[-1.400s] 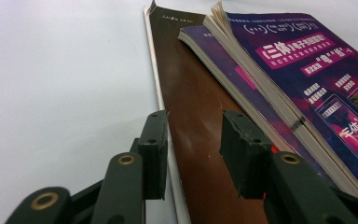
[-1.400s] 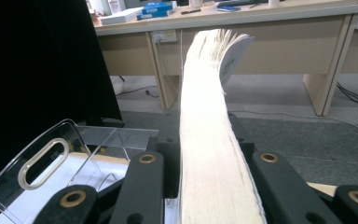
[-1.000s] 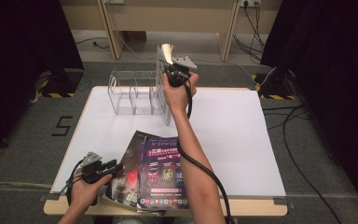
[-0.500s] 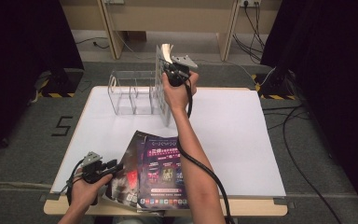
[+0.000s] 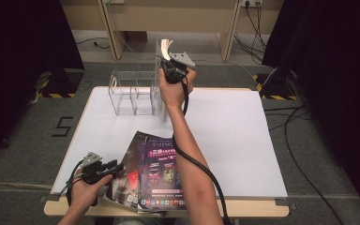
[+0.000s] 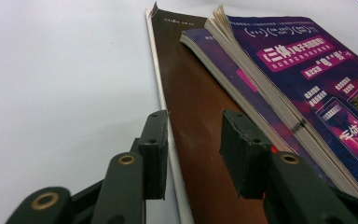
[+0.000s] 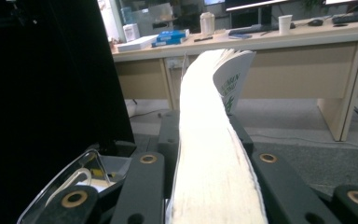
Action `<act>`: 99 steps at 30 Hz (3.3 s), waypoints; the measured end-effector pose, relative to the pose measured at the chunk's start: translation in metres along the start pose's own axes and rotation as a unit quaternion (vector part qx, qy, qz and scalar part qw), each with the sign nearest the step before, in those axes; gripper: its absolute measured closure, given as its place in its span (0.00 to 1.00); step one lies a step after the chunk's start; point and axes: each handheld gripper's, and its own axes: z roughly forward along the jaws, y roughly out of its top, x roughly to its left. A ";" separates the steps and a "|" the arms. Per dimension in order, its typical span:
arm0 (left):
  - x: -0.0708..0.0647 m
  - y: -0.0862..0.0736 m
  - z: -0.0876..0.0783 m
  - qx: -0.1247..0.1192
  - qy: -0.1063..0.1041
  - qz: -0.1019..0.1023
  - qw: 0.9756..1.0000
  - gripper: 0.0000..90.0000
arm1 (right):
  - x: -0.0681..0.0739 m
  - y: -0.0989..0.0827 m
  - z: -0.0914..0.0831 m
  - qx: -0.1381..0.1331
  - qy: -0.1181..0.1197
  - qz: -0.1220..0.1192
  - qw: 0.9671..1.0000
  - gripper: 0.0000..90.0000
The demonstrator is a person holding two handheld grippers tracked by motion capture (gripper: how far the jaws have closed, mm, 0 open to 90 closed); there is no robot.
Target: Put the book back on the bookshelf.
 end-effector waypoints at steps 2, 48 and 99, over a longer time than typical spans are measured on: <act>0.000 0.000 0.000 -0.001 0.000 -0.001 1.000 0.68 | 0.002 0.001 0.001 -0.002 -0.001 0.004 1.000 0.82; -0.005 0.000 0.002 -0.003 0.001 0.007 1.000 0.67 | -0.021 -0.021 -0.020 -0.003 -0.016 -0.048 0.999 0.58; -0.009 0.002 0.000 -0.026 0.013 0.015 0.999 0.52 | -0.030 -0.031 -0.085 -0.009 0.012 -0.046 0.999 0.57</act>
